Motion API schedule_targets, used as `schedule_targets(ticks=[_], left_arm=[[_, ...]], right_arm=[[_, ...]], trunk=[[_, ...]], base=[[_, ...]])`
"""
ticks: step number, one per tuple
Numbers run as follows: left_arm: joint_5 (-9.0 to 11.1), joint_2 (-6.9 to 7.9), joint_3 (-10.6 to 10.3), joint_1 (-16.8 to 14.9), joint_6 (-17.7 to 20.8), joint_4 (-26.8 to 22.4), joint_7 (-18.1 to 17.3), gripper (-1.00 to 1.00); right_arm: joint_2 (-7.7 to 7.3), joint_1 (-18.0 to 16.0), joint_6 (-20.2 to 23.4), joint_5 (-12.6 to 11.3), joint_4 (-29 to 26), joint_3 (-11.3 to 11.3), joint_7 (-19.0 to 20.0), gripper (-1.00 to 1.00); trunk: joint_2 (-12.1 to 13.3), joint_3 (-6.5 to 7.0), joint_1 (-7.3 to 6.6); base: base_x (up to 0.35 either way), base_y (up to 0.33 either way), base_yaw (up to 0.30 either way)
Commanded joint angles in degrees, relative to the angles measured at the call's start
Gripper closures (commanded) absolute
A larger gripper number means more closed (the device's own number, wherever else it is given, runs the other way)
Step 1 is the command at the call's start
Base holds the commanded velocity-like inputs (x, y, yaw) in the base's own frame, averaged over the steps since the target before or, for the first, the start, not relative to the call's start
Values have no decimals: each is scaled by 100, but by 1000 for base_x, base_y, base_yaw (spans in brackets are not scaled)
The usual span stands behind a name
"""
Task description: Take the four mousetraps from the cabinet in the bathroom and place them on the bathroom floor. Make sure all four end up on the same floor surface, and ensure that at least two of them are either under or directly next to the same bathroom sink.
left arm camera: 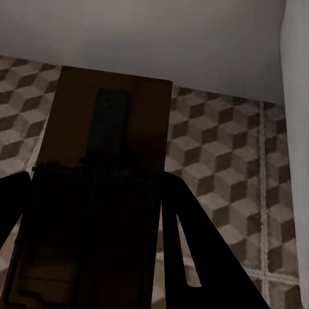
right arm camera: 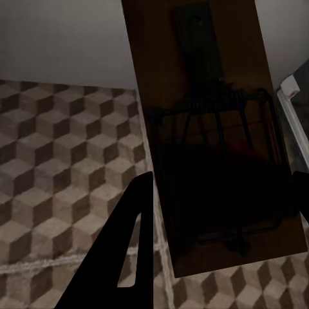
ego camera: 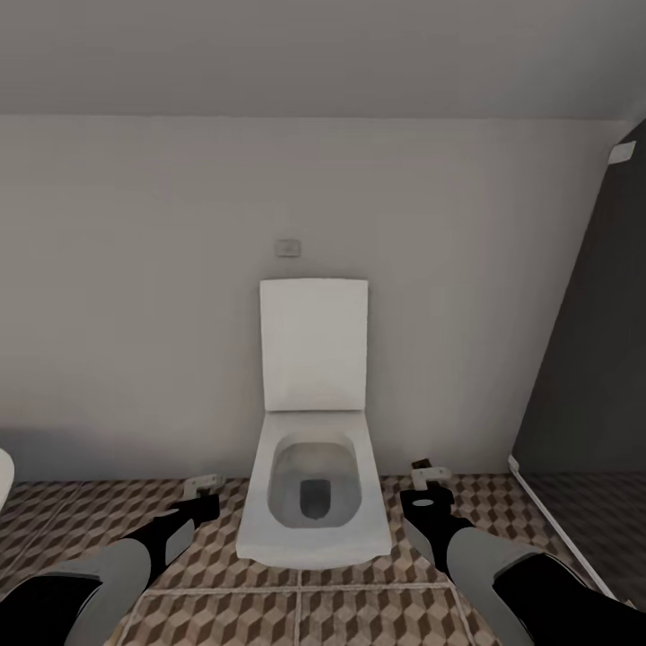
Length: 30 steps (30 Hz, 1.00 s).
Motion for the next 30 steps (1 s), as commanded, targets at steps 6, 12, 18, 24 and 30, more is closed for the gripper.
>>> schedule_targets(ticks=[6,12,18,24,30], left_arm=[[38,0,-51,-3,-17,4,13,100],[34,0,-54,-3,-17,4,18,100],[30,0,-55,-3,-17,6,21,100],[30,0,-55,-3,-18,8,22,100],[30,0,-53,-3,-17,8,22,100]], right_arm=[[-7,-4,-7,-66,3,49,-1,100],[-9,-4,-7,-66,3,49,-4,100],[-10,-4,-9,-66,3,49,-7,100],[-12,-4,-15,-66,3,49,-13,100],[-11,-4,-16,-66,3,49,-16,100]], trunk=[[-2,-6,-1],[-2,-6,-1],[-2,-6,-1],[-2,-6,-1],[-2,-6,-1]], base=[[1,0,126],[0,0,52],[0,0,9],[0,0,1],[0,-104,0]])
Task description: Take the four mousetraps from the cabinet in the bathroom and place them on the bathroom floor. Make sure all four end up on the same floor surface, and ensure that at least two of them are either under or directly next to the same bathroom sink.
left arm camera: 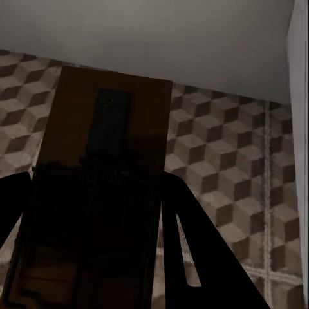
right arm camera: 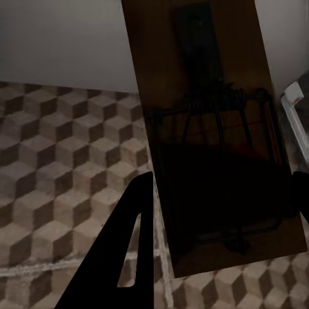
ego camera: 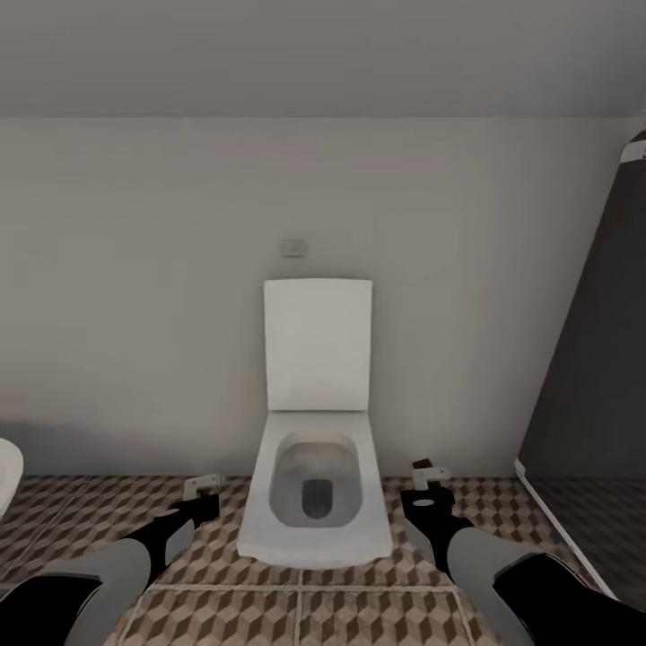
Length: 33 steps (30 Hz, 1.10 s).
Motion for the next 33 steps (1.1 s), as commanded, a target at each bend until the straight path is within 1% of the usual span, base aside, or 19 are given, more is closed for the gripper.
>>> schedule_targets(ticks=[1,8,29,33], left_arm=[[38,0,-48,-4,-18,5,14,100],[43,7,-44,-4,-24,5,14,100],[27,7,-48,-4,-23,15,-3,100],[23,9,-51,-4,-25,20,-9,100]], right_arm=[[2,-3,-9,-66,3,49,-6,100],[-2,-3,-9,-66,3,49,-6,100],[-6,-3,-3,-61,3,67,-10,100],[-6,-3,33,-76,6,61,37,100]], trunk=[[-2,-6,-1],[-2,-6,-1],[-2,-6,-1],[-2,-6,-1]], base=[[0,-213,0],[0,-85,0],[0,-4,0],[0,0,0]])
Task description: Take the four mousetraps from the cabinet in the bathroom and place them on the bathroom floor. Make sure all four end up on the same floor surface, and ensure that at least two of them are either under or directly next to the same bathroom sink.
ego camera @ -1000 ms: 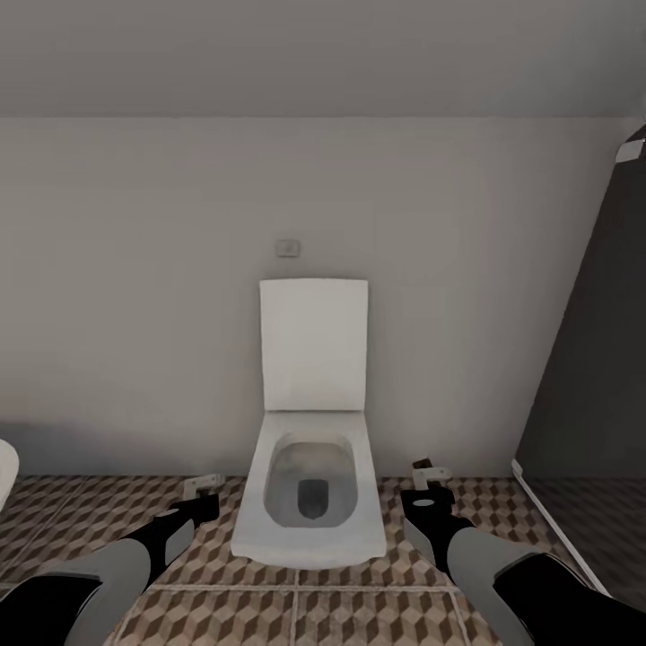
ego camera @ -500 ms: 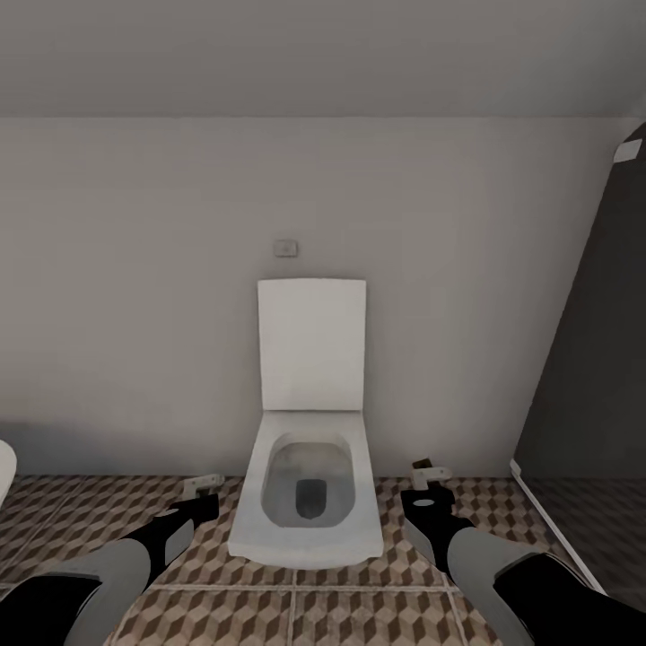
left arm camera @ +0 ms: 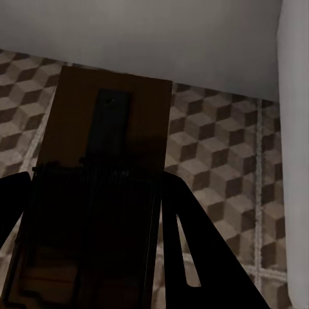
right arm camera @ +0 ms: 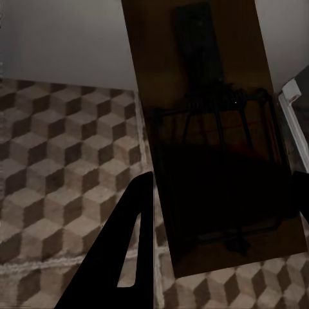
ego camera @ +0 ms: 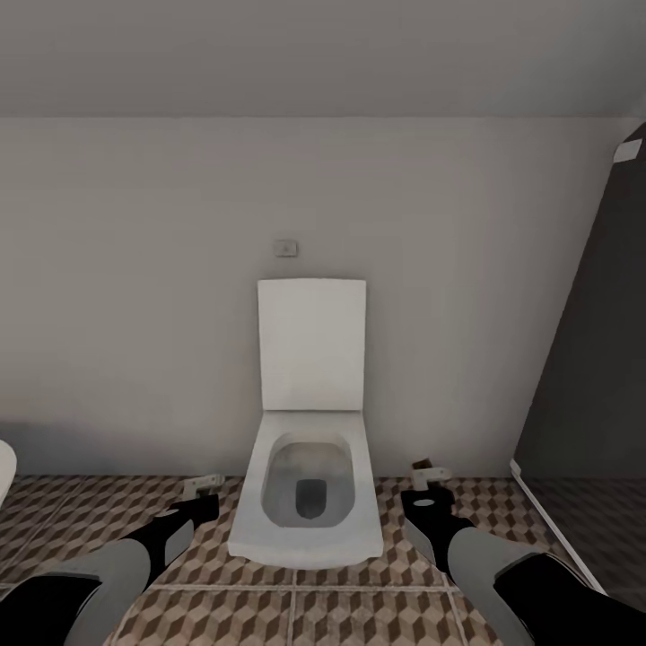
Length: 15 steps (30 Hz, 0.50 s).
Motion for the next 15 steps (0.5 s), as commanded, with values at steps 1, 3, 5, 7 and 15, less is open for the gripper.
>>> schedule_targets(ticks=[1,3,5,7,15], left_arm=[[39,3,-50,-3,-17,4,12,100],[37,10,-50,-3,-14,2,9,100],[35,19,-51,-3,-9,0,-5,100],[33,27,-51,-3,5,-3,-24,100],[18,85,-59,-3,66,-15,-51,100]], right_arm=[[2,-4,9,-68,5,49,20,100],[2,-4,27,-73,7,43,100,100],[4,-4,49,-78,8,42,197,100],[1,-4,132,-80,8,40,380,100],[-113,-4,394,-256,-223,11,736,100]], trunk=[[-2,-6,-1],[-2,-6,-1],[-2,-6,-1],[-2,-6,-1],[-2,-6,-1]], base=[[0,0,0],[0,0,0],[0,0,0],[0,0,0],[0,0,0]])
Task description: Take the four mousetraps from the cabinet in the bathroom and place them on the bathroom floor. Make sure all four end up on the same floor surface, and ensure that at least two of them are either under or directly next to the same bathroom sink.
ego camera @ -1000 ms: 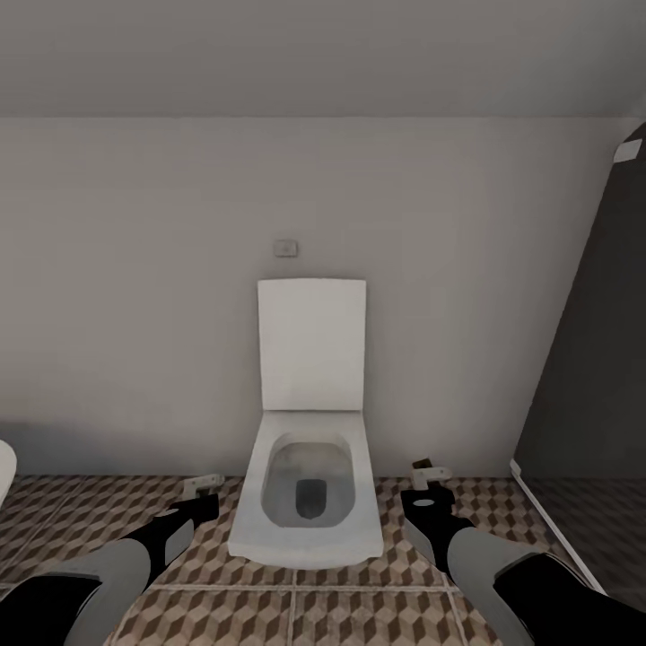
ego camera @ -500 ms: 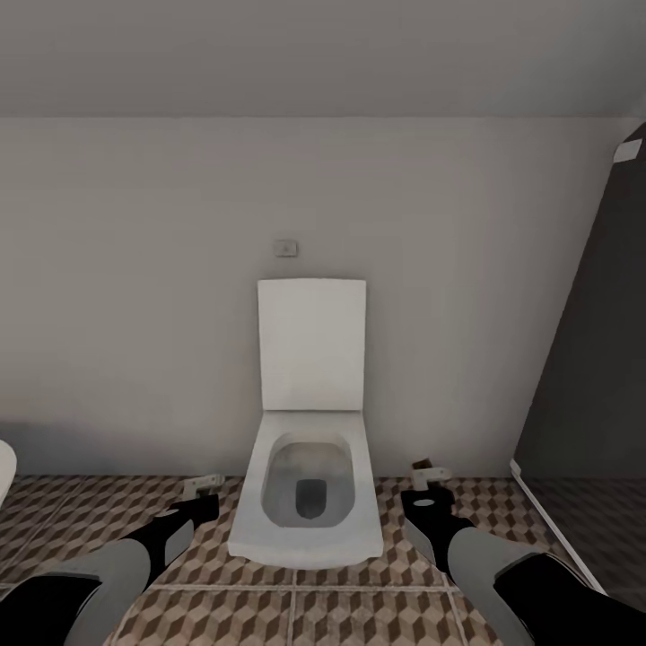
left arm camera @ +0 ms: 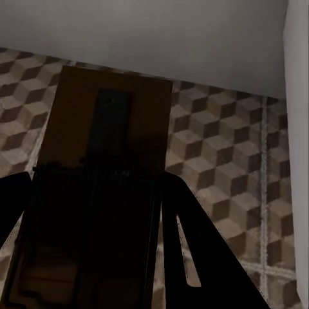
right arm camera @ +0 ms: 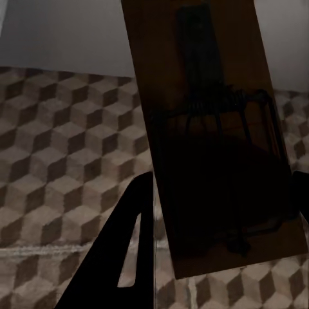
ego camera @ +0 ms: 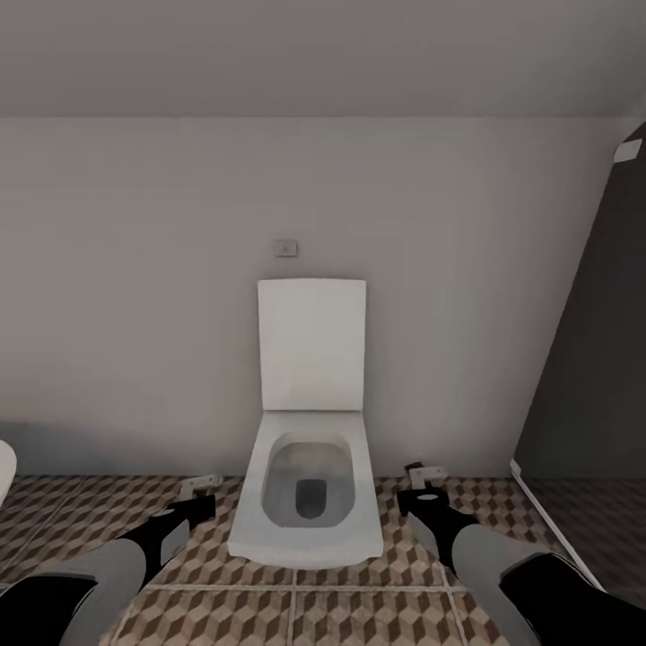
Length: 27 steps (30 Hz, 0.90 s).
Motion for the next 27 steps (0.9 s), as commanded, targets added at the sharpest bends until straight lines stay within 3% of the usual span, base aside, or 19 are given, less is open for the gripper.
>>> schedule_targets(ticks=[1,6,9,21,27], left_arm=[[36,60,-47,-3,-8,-6,1,100],[33,230,-43,-3,83,-161,-34,100],[32,252,-55,-3,109,-321,-40,100],[38,245,-46,-3,159,-540,-29,100],[36,100,-32,-3,208,-546,-1,100]], right_arm=[[-23,-1,59,-131,-97,43,-3,100],[-102,-1,167,-413,-250,33,23,100],[-109,-2,186,-524,-274,34,27,100],[-69,-4,201,-599,-291,31,30,100],[-63,-3,207,-598,-291,32,30,100]], trunk=[[-2,-6,-1],[-2,-6,-1],[-2,-6,-1],[-2,-6,-1],[-2,-6,-1]], base=[[0,0,0],[0,0,0],[0,0,0],[0,0,0],[0,0,0]])
